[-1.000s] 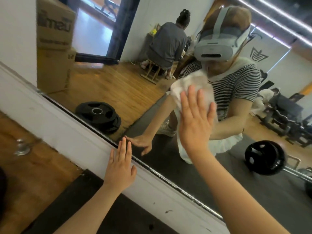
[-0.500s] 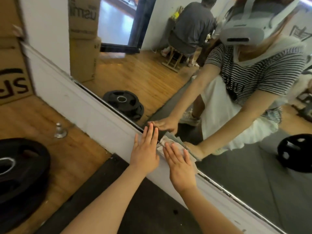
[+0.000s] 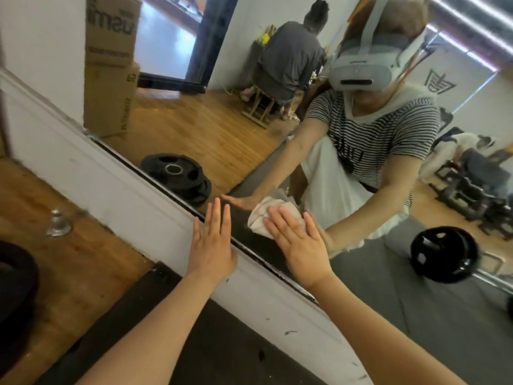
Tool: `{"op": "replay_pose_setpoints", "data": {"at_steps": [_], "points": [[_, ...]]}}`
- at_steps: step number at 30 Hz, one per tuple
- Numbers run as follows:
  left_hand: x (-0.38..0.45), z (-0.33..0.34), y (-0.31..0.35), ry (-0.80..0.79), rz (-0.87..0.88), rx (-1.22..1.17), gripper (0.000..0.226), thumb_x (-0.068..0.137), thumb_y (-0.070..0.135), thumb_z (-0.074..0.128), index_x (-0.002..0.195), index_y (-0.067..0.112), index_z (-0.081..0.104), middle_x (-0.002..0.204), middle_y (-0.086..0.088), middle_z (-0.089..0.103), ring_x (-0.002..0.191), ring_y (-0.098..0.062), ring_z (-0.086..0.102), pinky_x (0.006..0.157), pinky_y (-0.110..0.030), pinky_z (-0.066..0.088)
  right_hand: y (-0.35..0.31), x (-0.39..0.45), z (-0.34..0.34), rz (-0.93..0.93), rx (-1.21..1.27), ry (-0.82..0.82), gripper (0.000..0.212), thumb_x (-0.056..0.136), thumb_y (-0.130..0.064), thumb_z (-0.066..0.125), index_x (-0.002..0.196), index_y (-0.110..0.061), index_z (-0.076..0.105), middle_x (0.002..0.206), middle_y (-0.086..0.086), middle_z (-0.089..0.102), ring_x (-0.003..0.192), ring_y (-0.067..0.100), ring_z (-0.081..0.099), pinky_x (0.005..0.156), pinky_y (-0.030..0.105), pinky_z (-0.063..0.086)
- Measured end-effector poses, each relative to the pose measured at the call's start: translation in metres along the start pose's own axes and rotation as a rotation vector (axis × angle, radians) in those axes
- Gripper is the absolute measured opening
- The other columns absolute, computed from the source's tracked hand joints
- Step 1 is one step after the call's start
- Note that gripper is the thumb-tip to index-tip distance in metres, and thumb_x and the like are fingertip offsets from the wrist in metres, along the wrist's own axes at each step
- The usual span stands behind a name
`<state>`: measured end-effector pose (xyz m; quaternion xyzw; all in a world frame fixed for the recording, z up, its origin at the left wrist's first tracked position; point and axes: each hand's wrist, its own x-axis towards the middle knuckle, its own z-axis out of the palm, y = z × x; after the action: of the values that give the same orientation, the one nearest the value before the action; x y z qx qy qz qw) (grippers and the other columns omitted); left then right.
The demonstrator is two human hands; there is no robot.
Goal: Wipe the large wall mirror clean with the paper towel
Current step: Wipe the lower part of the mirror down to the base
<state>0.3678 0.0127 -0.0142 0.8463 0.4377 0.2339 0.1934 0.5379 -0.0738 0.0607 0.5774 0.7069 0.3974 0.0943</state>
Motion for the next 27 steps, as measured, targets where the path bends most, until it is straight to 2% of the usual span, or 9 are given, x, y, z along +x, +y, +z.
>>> {"op": "replay_pose_setpoints", "data": {"at_steps": [3, 7, 9, 12, 17, 20, 22, 25, 27], "points": [[-0.001, -0.001, 0.001, 0.015, 0.025, -0.020, 0.089, 0.096, 0.029, 0.050, 0.142, 0.012, -0.025, 0.147, -0.009, -0.036, 0.138, -0.023, -0.029, 0.113, -0.043, -0.012, 0.027, 0.036, -0.028, 0.097, -0.003, 0.155, 0.060, 0.083, -0.015, 0.035, 0.144, -0.013, 0.033, 0.152, 0.007, 0.037, 0.140, 0.026, 0.028, 0.118, 0.041, -0.005], [-0.005, -0.003, -0.011, -0.049, 0.024, -0.012, 0.089, 0.097, 0.032, 0.048, 0.139, 0.014, -0.028, 0.145, -0.007, -0.039, 0.137, -0.023, -0.031, 0.113, -0.042, -0.014, 0.059, 0.080, -0.067, 0.311, -0.057, 0.350, 0.060, 0.083, -0.007, 0.035, 0.143, -0.006, 0.040, 0.149, 0.016, 0.041, 0.140, 0.030, 0.027, 0.118, 0.044, -0.004], [-0.008, -0.005, -0.019, -0.079, 0.005, -0.009, 0.089, 0.096, 0.034, 0.048, 0.138, 0.014, -0.029, 0.145, -0.007, -0.039, 0.136, -0.023, -0.031, 0.111, -0.041, -0.014, 0.068, 0.095, -0.080, 0.387, -0.070, 0.394, 0.062, 0.080, -0.003, 0.035, 0.141, -0.005, 0.044, 0.148, 0.017, 0.042, 0.140, 0.033, 0.029, 0.118, 0.042, -0.007], [-0.010, -0.004, -0.029, -0.095, -0.041, -0.008, 0.093, 0.095, 0.038, 0.050, 0.137, 0.013, -0.029, 0.145, -0.008, -0.037, 0.136, -0.022, -0.031, 0.109, -0.041, -0.015, 0.070, 0.112, -0.088, 0.398, -0.062, 0.409, 0.065, 0.076, -0.004, 0.038, 0.141, -0.003, 0.045, 0.150, 0.018, 0.040, 0.141, 0.032, 0.026, 0.117, 0.041, -0.010], [-0.006, -0.003, -0.037, -0.125, -0.057, 0.016, 0.091, 0.096, 0.040, 0.047, 0.137, 0.010, -0.029, 0.144, -0.009, -0.037, 0.135, -0.023, -0.031, 0.109, -0.041, -0.015, 0.057, 0.124, -0.081, 0.485, -0.047, 0.472, 0.054, 0.090, -0.012, 0.046, 0.143, -0.003, 0.043, 0.150, 0.021, 0.038, 0.141, 0.034, 0.028, 0.118, 0.039, -0.007], [-0.004, -0.002, -0.036, -0.161, -0.102, 0.037, 0.091, 0.097, 0.043, 0.044, 0.135, 0.008, -0.031, 0.143, -0.011, -0.037, 0.133, -0.023, -0.032, 0.108, -0.041, -0.016, 0.041, 0.127, -0.073, 0.432, -0.023, 0.441, 0.049, 0.096, -0.021, 0.041, 0.141, -0.003, 0.046, 0.149, 0.019, 0.040, 0.140, 0.033, 0.033, 0.116, 0.045, 0.009], [-0.008, 0.001, -0.035, -0.195, -0.108, 0.035, 0.092, 0.097, 0.044, 0.044, 0.135, 0.007, -0.031, 0.143, -0.012, -0.038, 0.135, -0.024, -0.032, 0.109, -0.042, -0.015, 0.027, 0.125, -0.062, 0.350, -0.032, 0.372, 0.049, 0.094, -0.021, 0.039, 0.140, -0.004, 0.047, 0.149, 0.015, 0.041, 0.139, 0.031, 0.034, 0.113, 0.047, 0.013], [-0.009, 0.000, -0.040, -0.242, -0.106, 0.050, 0.092, 0.097, 0.042, 0.045, 0.134, 0.007, -0.031, 0.145, -0.012, -0.038, 0.142, -0.026, -0.027, 0.113, -0.043, -0.012, -0.003, 0.111, -0.038, 0.215, -0.017, 0.192, 0.056, 0.088, -0.022, 0.039, 0.141, -0.007, 0.046, 0.151, 0.009, 0.036, 0.142, 0.026, 0.025, 0.117, 0.043, 0.001], [-0.005, -0.003, -0.044, -0.265, -0.121, 0.058, 0.091, 0.097, 0.041, 0.045, 0.134, 0.007, -0.030, 0.145, -0.011, -0.038, 0.145, -0.026, -0.023, 0.116, -0.046, -0.009, -0.030, 0.088, -0.015, 0.058, -0.024, 0.013, 0.061, 0.080, -0.025, 0.050, 0.140, -0.010, 0.048, 0.151, 0.007, 0.038, 0.143, 0.021, 0.025, 0.117, 0.041, -0.001]]}}
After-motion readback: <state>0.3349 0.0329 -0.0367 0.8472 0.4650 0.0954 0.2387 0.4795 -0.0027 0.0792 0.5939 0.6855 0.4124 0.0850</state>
